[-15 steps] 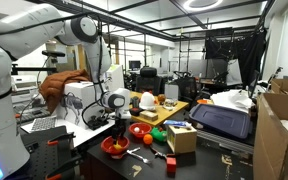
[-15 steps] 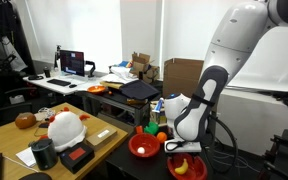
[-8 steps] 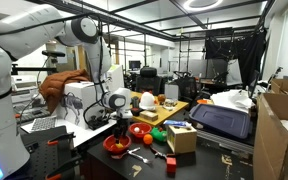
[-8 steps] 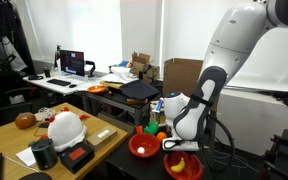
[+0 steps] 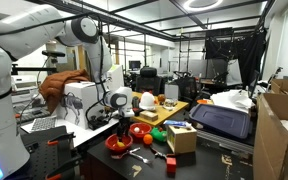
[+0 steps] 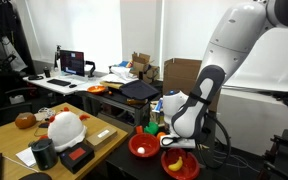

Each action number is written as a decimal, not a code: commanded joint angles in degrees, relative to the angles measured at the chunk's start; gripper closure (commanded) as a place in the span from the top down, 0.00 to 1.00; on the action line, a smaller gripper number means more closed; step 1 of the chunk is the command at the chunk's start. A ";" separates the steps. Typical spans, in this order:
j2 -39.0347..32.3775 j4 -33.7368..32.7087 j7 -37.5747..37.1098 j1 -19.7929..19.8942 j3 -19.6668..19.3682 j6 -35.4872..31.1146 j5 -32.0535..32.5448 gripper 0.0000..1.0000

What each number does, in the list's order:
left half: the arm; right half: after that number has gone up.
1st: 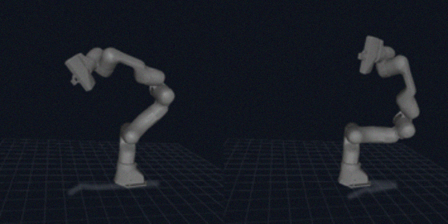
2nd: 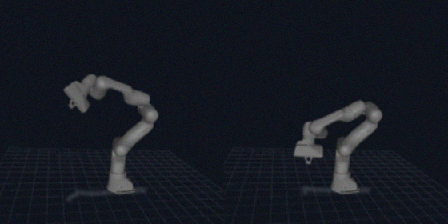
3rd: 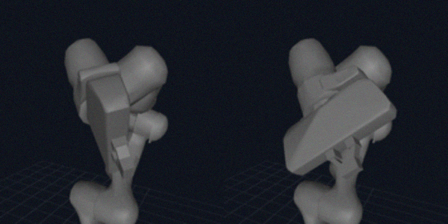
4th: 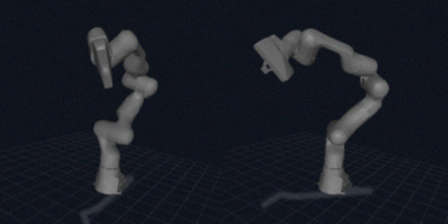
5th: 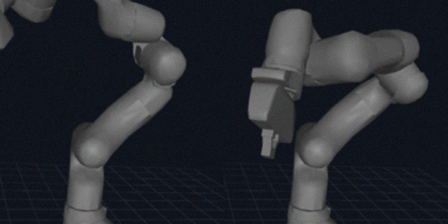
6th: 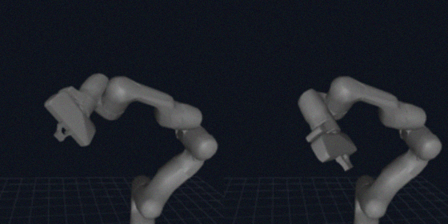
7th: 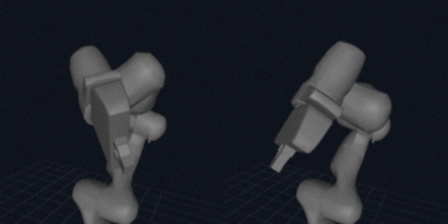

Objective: Remove the toy banana from the orange plate, put it on the table, remove the white bowl from the orange plate and put it on the table

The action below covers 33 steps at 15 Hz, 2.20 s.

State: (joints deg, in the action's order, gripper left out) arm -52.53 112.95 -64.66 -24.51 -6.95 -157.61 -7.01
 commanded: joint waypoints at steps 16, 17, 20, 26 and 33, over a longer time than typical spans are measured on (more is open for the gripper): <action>-1.80 0.27 -0.67 1.04 1.96 -0.54 -1.56 1.00; -1.83 0.42 -0.79 0.97 2.05 -0.58 -1.78 1.00; -1.77 0.66 -0.88 1.35 2.66 -0.62 -2.51 1.00; -1.61 0.90 -0.72 1.59 3.18 -1.29 -3.34 0.42; 1.27 2.96 0.91 1.94 3.19 -0.96 -2.91 0.07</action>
State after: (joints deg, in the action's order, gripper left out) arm -54.96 112.50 -64.64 -23.67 -4.65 -157.69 -9.94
